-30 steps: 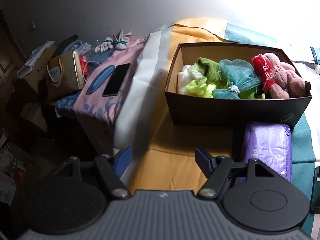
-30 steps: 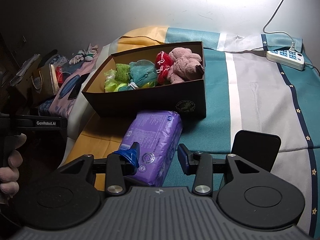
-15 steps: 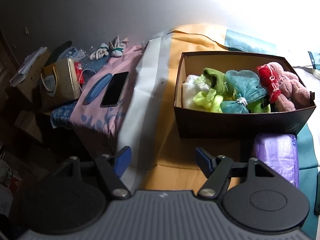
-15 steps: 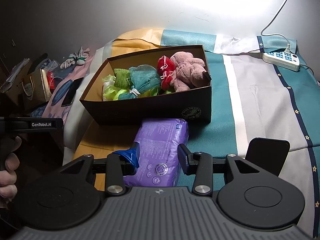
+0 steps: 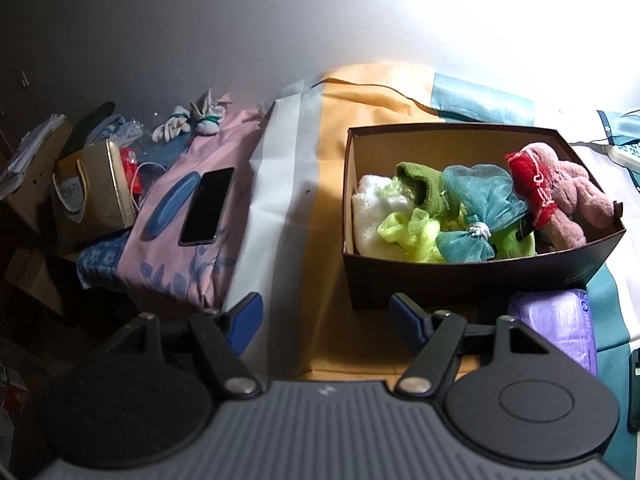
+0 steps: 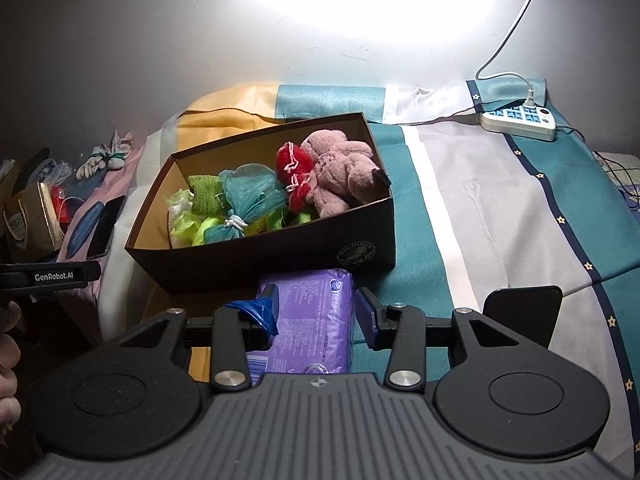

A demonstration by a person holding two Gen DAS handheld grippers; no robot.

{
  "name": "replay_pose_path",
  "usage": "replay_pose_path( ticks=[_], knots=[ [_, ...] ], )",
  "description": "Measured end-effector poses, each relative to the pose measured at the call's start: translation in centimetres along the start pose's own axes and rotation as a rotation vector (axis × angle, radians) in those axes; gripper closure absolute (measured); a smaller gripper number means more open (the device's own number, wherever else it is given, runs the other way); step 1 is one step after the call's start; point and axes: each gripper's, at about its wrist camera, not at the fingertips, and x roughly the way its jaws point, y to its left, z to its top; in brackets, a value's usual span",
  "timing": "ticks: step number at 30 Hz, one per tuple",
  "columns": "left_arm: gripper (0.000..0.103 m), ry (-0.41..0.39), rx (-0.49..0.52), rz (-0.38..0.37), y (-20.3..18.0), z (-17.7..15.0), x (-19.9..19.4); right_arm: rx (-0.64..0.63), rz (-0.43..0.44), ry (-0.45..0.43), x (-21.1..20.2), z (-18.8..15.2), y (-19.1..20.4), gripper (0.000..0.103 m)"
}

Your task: Organize soft objects

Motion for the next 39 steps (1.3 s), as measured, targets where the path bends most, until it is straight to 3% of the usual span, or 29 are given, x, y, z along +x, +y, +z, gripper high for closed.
replay_pose_path(
  ticks=[15,23,39],
  knots=[
    [0.030,-0.017,0.021,-0.102,-0.8,1.5,1.2,0.044,-0.098,-0.089,-0.4,2.0,-0.4,0.077],
    [0.030,-0.028,-0.008,-0.135,-1.9,1.7,1.3,0.042,-0.096,-0.128,0.1,2.6,-0.8,0.077],
    [0.030,-0.052,-0.018,-0.085,-2.4,2.2,1.7,0.012,-0.070,-0.169,1.0,3.5,0.0,0.077]
  ],
)
